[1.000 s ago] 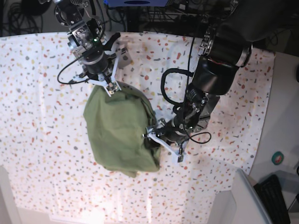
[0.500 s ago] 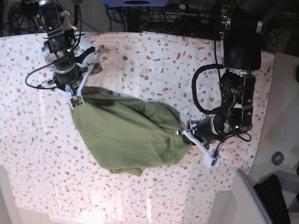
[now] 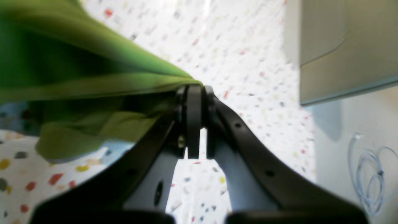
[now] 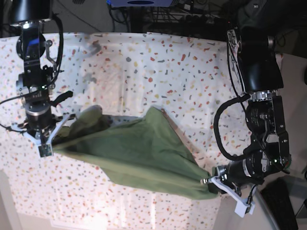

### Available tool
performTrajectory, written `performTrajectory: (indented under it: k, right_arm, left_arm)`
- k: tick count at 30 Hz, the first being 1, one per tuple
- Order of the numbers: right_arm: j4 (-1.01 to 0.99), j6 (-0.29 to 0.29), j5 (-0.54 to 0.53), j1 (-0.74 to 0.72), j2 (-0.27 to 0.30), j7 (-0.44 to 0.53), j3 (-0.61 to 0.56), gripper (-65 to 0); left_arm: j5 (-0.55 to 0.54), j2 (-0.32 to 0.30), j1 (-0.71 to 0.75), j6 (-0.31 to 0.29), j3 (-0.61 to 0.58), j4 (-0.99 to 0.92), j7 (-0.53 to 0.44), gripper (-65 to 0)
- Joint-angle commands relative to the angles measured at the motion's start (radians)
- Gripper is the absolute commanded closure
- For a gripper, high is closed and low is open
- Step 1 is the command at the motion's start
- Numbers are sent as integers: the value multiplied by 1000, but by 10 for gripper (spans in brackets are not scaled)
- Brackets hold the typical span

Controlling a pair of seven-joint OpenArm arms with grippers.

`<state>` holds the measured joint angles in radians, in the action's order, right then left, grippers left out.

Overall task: Layout the t-shirt on the table in an organized manner, then fold the t-shirt properly
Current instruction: 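Pull the grasped shirt apart with both grippers, then release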

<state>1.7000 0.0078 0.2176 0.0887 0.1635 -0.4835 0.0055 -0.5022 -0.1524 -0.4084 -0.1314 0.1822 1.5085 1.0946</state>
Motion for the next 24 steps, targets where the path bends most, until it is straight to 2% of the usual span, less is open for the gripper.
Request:
performTrajectory:
  k: [1,7,12,15,19,22,24]
  right_arm:
    - [27,-10,13,-11,14,18,6,0]
    - [68,-10,13,92,14,16,6,0]
    - [88,-10,12,240,11,22,-2,0]
    - [94,-10,12,242,9,22,-6,0]
    - [87,-10,12,151,15,18,-45,0]
    - [-15,-10,12,32,14,18,-45,0]
    - [-139,-10,12,-66,8,18,-45,0]
  left_arm:
    - [-9,-6,-28,-1,23,25,-29,0]
    - [-14,-6,55,-1,122,108,-27,0]
    - [-6,-26,225,-1,158,323,-26,0]
    - [-6,-32,222,-1,156,318,-27,0]
    - [-8,-23,122,-1,144,203,-29,0]
    - [-5,-2,7,-1,56,14,-43,0]
    - [-5,7,-67,-1,1,-164,-132,0]
